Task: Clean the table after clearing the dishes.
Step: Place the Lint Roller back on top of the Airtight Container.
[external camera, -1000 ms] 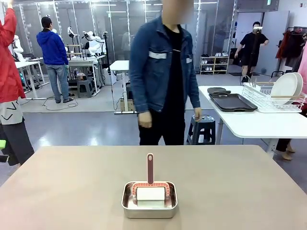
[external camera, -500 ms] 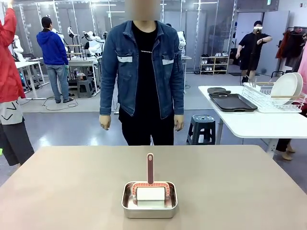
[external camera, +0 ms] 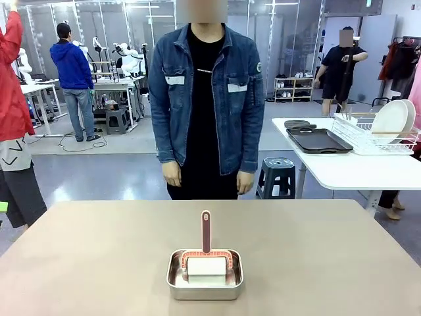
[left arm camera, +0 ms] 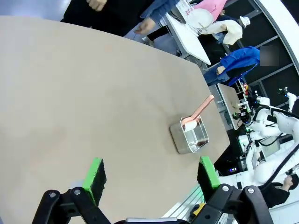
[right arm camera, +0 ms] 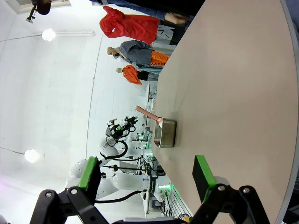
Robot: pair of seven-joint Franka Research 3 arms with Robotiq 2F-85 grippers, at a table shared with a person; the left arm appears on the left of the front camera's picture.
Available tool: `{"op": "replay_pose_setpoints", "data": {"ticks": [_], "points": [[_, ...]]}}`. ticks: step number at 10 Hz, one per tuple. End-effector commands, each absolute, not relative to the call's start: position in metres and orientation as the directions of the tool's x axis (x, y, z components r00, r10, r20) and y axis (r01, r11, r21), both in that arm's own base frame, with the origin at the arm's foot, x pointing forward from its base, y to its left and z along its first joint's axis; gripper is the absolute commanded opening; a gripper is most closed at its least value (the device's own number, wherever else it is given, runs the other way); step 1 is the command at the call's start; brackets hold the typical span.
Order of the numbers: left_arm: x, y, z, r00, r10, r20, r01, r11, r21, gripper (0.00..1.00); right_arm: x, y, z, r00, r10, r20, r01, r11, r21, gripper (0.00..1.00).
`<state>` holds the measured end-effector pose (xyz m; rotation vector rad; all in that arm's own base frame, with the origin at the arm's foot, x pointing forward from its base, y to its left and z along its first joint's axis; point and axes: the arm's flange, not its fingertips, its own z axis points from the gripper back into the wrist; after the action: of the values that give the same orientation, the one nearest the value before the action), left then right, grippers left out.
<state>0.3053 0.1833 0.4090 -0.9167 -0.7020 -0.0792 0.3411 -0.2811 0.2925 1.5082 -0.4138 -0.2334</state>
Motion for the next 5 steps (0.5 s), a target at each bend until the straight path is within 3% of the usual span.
{"op": "replay_pose_setpoints", "data": {"ticks": [1,5], "points": [[0.3025,0.1888,0.4077,0.777,0.241,0.581,0.332,0.627,-0.704,1.0,0.339,-0.28,0.2953,0.911,-0.396,0.116,-0.097,0.067,0.993,1.0],[0.3025,0.1888,0.4077,0.777,0.241,0.581,0.332,0.627,-0.704,1.0,0.339,-0.28,0.2953,0.911,-0.396,0.116,-0.097,0.067,0.993,1.0]]}}
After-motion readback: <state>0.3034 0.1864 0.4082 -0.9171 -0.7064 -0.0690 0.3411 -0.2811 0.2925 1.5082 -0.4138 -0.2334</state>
